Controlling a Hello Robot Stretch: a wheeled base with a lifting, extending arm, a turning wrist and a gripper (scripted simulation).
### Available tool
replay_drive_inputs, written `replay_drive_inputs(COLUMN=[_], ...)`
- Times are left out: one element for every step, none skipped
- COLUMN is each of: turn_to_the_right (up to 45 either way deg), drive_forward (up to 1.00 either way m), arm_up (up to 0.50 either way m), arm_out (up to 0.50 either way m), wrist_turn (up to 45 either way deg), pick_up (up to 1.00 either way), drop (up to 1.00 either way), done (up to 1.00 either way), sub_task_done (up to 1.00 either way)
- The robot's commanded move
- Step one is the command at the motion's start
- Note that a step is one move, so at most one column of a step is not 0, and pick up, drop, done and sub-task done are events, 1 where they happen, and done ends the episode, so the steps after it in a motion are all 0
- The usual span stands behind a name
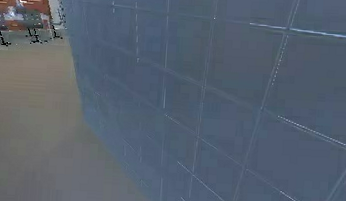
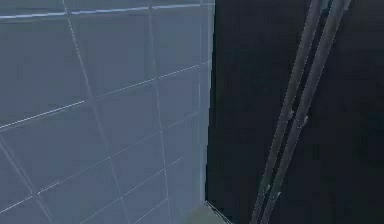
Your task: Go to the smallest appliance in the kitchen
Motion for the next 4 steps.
replay_drive_inputs(turn_to_the_right=[-45.0,0.0,0.0,0.0], drive_forward=[0.0,1.0,1.0,1.0], arm_up=[0.0,0.0,0.0,0.0], arm_out=[0.0,0.0,0.0,0.0], wrist_turn=[0.0,0.0,0.0,0.0], pick_up=[0.0,0.0,0.0,0.0], drop=[0.0,0.0,0.0,0.0], done=[0.0,0.0,0.0,0.0], sub_task_done=[0.0,0.0,0.0,0.0])
